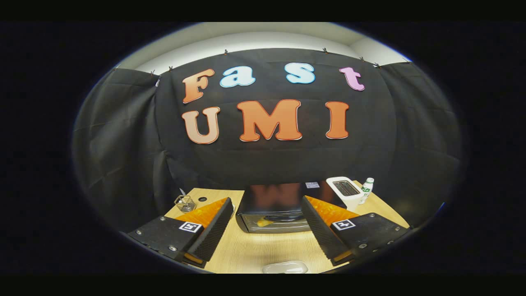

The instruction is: Open the toaster oven, put the food inside, and close the toaster oven door.

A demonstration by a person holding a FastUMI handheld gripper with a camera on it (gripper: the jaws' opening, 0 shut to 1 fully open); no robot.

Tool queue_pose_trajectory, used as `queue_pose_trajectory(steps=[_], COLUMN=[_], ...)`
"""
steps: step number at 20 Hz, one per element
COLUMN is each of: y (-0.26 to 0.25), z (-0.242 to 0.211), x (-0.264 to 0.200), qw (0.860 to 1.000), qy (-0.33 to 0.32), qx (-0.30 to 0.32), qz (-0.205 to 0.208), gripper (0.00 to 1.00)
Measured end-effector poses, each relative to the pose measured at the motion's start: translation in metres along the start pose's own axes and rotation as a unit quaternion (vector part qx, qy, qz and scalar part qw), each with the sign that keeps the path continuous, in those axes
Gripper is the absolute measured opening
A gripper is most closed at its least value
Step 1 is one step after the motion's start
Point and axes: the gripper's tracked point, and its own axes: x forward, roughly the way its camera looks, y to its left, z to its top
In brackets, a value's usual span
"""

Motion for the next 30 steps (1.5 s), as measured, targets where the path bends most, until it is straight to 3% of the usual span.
queue_pose_trajectory(steps=[30], y=[-0.027], z=[0.009], x=[-0.019], qw=[1.0], qy=[-0.02], qx=[-0.001], qz=[-0.023], gripper=[0.99])
